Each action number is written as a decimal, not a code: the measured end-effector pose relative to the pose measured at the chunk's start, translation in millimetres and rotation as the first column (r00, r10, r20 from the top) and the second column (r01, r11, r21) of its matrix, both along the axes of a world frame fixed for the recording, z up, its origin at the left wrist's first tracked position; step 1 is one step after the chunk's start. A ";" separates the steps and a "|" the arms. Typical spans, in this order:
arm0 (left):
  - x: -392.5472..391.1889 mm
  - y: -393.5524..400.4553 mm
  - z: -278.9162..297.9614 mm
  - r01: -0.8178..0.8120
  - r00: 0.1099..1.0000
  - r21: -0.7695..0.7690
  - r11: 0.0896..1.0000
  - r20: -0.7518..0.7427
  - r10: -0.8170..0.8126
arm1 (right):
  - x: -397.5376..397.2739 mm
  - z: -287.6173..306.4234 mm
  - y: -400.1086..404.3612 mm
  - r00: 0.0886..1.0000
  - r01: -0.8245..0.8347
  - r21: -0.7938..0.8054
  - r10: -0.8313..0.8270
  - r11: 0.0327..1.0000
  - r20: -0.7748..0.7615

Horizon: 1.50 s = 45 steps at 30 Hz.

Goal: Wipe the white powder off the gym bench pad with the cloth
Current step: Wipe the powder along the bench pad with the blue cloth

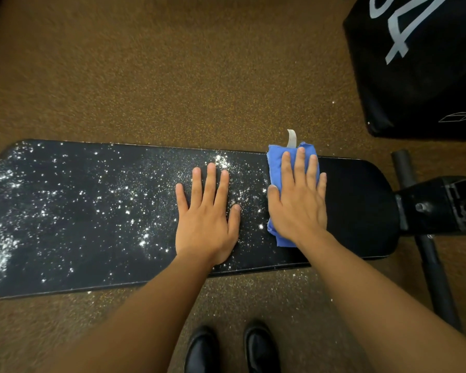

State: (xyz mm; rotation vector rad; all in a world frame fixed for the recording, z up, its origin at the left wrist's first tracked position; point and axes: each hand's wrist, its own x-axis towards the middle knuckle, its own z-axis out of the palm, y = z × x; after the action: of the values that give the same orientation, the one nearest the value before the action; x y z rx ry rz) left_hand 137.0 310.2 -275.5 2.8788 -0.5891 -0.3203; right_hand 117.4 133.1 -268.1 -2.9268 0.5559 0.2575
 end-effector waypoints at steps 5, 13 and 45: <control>0.3 -0.3 -0.3 -0.001 1.000 -0.004 1.000 -0.002 0.001 | 2.8 0.7 22.9 0.998 -0.055 0.016 0.054 0.998 0.035; -1.0 0.5 2.2 -0.013 1.000 -0.024 1.000 -0.003 0.013 | -26.5 -2.8 -19.2 0.998 -0.052 -0.029 0.053 0.998 0.022; -0.2 0.2 -0.6 -0.020 1.000 -0.019 1.000 -0.007 0.020 | 16.4 -6.6 1.3 0.994 0.098 0.019 -0.099 0.995 0.052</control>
State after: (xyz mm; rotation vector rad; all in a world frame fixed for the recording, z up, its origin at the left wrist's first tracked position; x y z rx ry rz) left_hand 136.8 310.4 -276.1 2.8620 -0.5585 -0.3192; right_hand 133.8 134.4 -274.7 -2.8708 0.6844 0.1709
